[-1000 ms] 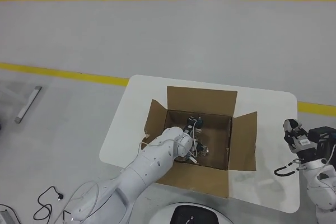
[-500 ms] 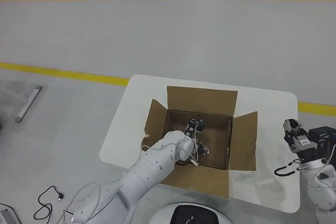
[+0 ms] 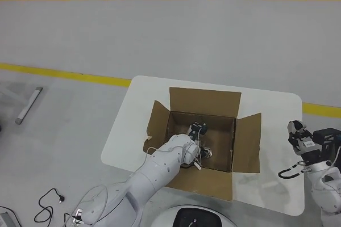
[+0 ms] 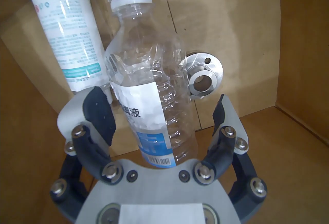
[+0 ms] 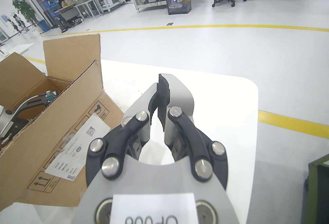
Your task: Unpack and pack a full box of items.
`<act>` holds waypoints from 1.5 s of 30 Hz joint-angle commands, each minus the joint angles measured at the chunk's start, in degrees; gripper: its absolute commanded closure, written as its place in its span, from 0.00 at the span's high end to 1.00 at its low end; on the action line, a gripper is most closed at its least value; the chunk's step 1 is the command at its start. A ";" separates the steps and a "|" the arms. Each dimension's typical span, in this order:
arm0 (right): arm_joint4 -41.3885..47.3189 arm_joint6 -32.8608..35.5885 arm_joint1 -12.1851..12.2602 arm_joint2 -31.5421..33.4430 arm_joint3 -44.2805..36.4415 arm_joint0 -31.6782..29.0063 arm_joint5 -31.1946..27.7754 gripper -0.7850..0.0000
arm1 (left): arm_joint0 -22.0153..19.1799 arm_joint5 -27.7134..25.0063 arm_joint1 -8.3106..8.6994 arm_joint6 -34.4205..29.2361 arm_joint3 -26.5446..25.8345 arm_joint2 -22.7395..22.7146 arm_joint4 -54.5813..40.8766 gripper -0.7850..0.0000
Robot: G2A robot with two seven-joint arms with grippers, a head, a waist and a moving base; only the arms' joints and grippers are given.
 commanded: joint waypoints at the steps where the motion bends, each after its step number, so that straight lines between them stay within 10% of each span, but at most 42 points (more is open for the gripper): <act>1: 0.00 0.00 0.00 0.00 0.00 0.00 0.00 0.00 | -0.29 -0.24 -0.44 0.35 1.12 -0.03 -0.06 0.99; 6: 0.00 0.00 0.00 0.00 0.00 0.00 0.00 0.00 | -0.83 -0.87 -1.32 1.02 2.93 -0.15 -0.10 0.98; 20: 0.00 0.00 0.00 0.00 0.00 0.00 0.00 0.00 | -1.68 -2.72 -3.00 2.19 7.56 -0.76 0.16 0.41; 25: 0.00 0.00 0.00 0.00 0.00 0.00 0.00 0.00 | -2.13 -3.10 -3.42 2.57 8.34 -1.14 0.20 0.00; 36: 0.00 0.00 0.00 0.00 0.00 0.00 0.00 0.00 | -3.59 -4.02 -2.90 2.39 5.03 -3.56 -0.47 0.00; 45: 2.19 3.21 0.03 1.58 -1.94 0.17 -2.01 0.00 | -3.02 -0.99 0.60 -4.63 -9.76 -8.69 0.62 0.00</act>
